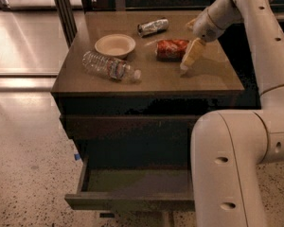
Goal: Place coke can into middle drawer
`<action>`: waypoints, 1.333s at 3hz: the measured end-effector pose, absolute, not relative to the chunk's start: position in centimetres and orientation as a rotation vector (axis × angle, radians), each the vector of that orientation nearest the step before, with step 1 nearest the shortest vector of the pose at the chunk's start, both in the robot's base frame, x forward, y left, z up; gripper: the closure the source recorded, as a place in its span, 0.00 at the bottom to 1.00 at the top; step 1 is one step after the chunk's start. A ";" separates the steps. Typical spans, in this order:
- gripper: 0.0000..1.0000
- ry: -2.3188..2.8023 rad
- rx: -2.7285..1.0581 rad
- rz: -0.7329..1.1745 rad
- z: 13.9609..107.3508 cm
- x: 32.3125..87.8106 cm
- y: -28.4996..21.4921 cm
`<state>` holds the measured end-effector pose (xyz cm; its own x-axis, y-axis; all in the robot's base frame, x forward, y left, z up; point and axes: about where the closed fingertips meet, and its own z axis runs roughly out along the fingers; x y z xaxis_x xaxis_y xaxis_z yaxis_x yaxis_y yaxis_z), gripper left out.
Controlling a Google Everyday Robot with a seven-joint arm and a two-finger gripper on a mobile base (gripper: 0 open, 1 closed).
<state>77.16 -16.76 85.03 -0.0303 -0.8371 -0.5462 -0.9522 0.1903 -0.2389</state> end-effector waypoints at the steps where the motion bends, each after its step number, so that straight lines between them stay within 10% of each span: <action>1: 0.00 1.860 -1.696 0.298 83.9 77.6 -14.8; 4: 0.64 1.859 -1.696 0.299 83.9 77.6 -14.8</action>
Offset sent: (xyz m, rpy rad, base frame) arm 0.0040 0.0172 -0.0100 0.0173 0.0103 0.0333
